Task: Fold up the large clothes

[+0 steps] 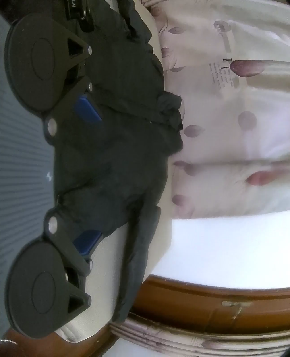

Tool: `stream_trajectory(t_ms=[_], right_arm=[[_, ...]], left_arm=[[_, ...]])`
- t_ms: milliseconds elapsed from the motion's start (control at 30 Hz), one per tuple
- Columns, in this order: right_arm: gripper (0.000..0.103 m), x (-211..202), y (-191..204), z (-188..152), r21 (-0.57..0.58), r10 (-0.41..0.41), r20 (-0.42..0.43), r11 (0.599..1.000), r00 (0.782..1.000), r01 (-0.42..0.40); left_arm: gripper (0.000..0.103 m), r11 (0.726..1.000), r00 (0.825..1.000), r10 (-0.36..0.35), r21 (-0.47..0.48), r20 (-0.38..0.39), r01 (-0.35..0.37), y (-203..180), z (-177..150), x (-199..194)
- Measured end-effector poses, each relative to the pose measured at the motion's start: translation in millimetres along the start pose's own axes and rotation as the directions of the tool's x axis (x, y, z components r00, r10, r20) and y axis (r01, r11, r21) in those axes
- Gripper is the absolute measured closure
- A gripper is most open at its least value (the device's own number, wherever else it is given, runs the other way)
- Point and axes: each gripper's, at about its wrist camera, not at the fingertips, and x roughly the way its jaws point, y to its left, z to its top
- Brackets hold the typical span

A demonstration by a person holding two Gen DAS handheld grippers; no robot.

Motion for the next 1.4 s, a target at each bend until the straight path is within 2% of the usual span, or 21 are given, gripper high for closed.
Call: stream_trajectory(t_ms=[300, 567, 767, 900, 1133, 1200, 1300, 1367, 1400], right_arm=[[0.000, 6, 2, 0, -0.014, -0.057, -0.012, 0.998, 0.998, 0.057], [0.000, 10, 4, 0, -0.012, -0.065, -0.031, 0.998, 0.997, 0.064], [0.000, 17, -9, 2, 0.060, 0.056, -0.060, 0.997, 0.997, -0.053], [0.000, 21, -32, 1, 0.164, 0.169, -0.022, 0.973, 0.985, -0.163], [0.000, 32, -86, 7, 0.299, 0.158, 0.021, 0.941, 0.987, -0.157], [0.000, 39, -118, 7, 0.381, 0.168, 0.051, 0.908, 0.984, -0.175], [0.004, 62, -183, 4, 0.563, 0.147, 0.054, 0.813, 0.988, -0.152], [0.027, 82, -233, -2, 0.679, 0.152, 0.048, 0.720, 0.987, -0.143], [0.034, 92, -253, -5, 0.720, 0.154, 0.037, 0.681, 0.987, -0.133]], left_arm=[[0.000, 1.000, 1.000, 0.012, 0.009, 0.015, -0.012, -5, -4, 0], [0.000, 1.000, 1.000, 0.012, -0.017, 0.002, -0.012, 2, -2, 4], [0.000, 0.999, 1.000, 0.011, -0.040, -0.013, -0.012, 9, 0, 9], [0.000, 0.999, 1.000, 0.019, -0.043, -0.006, -0.019, 10, 3, 11], [0.000, 1.000, 1.000, 0.011, -0.020, -0.002, -0.011, 7, 6, 17], [0.000, 1.000, 1.000, 0.006, -0.015, -0.012, -0.006, 7, 6, 19], [0.000, 1.000, 1.000, 0.007, -0.008, -0.023, -0.007, 9, 4, 23], [0.000, 1.000, 0.999, 0.009, -0.005, -0.038, -0.009, 10, 4, 26], [0.000, 1.000, 0.999, 0.010, -0.007, -0.040, -0.010, 11, 4, 27]])
